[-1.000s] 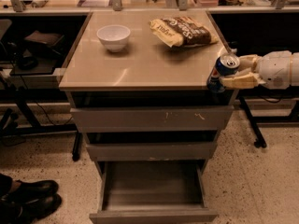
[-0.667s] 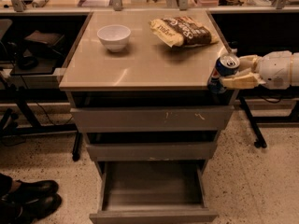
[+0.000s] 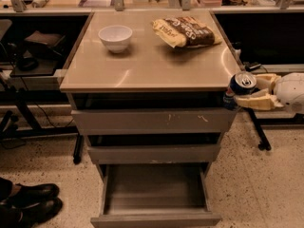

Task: Place pepsi can into bottom drawer

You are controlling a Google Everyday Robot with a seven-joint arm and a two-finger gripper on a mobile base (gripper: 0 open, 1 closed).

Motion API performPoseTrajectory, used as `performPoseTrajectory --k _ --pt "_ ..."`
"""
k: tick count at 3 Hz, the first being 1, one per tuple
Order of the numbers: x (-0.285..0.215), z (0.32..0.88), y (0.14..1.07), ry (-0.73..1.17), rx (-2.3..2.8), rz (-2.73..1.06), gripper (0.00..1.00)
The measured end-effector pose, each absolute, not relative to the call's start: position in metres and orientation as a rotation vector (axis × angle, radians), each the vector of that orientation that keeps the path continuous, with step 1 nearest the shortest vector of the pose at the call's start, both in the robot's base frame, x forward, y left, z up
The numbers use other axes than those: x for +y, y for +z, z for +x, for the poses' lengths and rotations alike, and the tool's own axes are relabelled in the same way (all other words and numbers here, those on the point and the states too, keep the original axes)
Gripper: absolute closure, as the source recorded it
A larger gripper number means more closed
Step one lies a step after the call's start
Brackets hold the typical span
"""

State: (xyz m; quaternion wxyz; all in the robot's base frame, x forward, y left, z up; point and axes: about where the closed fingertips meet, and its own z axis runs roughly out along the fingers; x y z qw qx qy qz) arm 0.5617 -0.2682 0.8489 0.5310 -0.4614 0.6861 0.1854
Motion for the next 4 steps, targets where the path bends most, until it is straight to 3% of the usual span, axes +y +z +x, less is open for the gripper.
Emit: performPoseTrajectory --k 2,4 --pt "-0.253 0.565 0.818 0.486 1.633 -1.116 1.0" --pt "-0.221 0.528 0.672 0.607 1.698 -1.052 1.0"
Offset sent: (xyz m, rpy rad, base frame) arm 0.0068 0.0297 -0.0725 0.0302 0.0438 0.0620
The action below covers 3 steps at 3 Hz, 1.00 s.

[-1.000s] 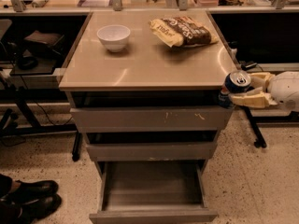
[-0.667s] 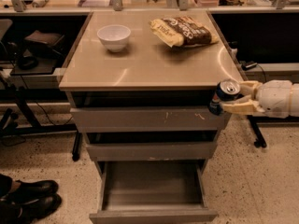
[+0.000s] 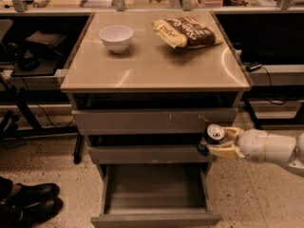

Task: Place pepsi can into bottom drawer

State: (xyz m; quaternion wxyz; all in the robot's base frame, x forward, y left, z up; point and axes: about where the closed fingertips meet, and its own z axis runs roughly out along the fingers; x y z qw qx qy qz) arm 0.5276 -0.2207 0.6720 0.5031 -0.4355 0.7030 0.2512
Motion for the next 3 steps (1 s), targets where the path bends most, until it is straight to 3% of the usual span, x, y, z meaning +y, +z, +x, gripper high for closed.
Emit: performPoseTrajectory --k 1,3 --pt "-0.2117 0.5076 0.5976 0.64 1.786 -0.998 1.0" --pt "-0.2146 0.5075 0.6048 0.606 1.81 -0.987 1.0"
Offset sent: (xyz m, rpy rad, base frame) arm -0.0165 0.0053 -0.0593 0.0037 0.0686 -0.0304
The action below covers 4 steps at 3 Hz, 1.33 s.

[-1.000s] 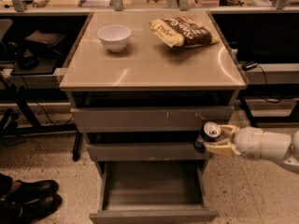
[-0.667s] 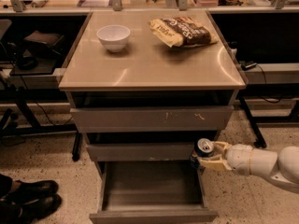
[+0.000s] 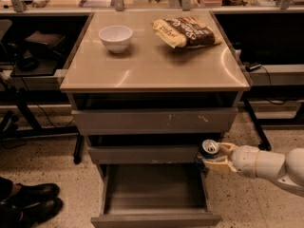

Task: Place pepsi can into bottom drawer

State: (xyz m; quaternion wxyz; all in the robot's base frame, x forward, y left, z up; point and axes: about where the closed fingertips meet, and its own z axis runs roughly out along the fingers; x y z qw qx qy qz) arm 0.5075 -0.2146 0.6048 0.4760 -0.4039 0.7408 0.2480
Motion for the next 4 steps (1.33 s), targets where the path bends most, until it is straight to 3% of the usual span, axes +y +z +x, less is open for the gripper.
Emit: performPoseTrajectory --k 3,4 --pt "-0.216 0.525 0.405 0.557 1.908 -0.813 1.0" --pt "-0.196 0.51 0.368 0.634 1.925 -0.769 1.0"
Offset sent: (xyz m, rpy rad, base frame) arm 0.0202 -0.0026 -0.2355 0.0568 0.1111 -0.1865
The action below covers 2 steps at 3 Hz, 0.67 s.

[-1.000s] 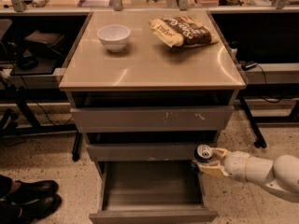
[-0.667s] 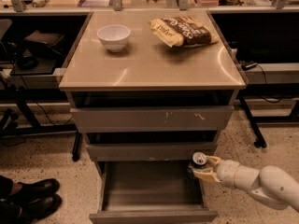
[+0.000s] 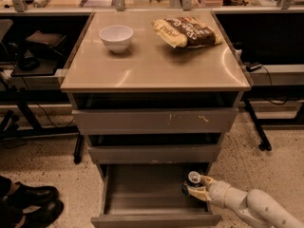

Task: Place pepsi can into bottom drawer

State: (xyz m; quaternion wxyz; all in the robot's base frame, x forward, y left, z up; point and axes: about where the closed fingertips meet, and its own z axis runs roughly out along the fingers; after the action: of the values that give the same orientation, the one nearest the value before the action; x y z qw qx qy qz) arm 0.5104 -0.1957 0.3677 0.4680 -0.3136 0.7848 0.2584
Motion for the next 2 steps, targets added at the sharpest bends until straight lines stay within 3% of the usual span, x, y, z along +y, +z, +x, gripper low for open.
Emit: performPoseTrajectory --k 2 --pt "-0.175 0.521 0.332 0.679 1.919 -0.713 1.0"
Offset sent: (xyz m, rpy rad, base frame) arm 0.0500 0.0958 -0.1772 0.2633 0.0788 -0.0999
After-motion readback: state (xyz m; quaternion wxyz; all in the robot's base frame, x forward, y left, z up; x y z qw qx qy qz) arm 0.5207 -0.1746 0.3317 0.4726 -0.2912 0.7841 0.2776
